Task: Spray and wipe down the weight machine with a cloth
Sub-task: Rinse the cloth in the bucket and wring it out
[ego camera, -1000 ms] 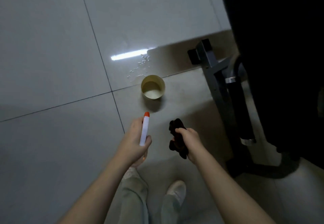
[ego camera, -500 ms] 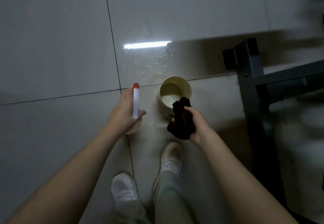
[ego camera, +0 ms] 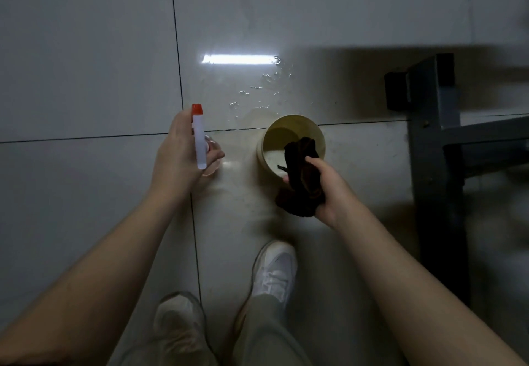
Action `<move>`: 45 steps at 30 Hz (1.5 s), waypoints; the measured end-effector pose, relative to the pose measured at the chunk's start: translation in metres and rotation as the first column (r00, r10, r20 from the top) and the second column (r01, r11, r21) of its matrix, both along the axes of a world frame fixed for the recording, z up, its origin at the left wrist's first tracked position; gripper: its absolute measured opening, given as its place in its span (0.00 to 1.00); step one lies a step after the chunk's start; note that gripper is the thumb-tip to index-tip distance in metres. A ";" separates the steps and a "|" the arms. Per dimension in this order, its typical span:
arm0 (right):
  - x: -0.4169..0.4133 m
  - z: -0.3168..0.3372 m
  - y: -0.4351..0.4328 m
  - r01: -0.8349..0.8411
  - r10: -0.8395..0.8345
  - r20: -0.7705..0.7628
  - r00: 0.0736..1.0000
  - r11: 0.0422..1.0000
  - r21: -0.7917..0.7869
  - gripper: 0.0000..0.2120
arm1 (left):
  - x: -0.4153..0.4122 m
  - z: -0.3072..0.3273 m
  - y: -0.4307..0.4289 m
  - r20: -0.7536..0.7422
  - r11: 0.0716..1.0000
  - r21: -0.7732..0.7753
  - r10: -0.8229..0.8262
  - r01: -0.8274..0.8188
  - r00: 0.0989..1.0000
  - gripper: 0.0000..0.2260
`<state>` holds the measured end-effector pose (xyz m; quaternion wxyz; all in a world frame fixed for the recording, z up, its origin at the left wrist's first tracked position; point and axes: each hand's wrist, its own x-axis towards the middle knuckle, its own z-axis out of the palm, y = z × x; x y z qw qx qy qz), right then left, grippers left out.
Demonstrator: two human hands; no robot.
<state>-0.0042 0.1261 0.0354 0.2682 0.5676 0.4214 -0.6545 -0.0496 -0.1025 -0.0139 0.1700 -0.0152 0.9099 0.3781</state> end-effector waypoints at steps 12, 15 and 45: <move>-0.012 0.025 -0.004 0.136 -0.139 -0.043 0.989 0.988 -0.070 0.17 | -0.001 0.051 -0.052 0.023 0.949 -0.316 -0.017 0.023 1.000 0.31; -0.014 0.030 -0.008 0.214 -0.225 -0.075 0.971 0.968 -0.129 0.15 | 0.015 0.099 -0.025 -0.157 0.980 -0.082 0.169 -0.184 0.973 0.09; -0.049 0.035 0.011 -0.319 0.304 -0.201 0.931 0.947 -0.047 0.03 | -0.003 0.045 0.085 0.020 0.824 0.015 -0.567 0.567 0.824 0.46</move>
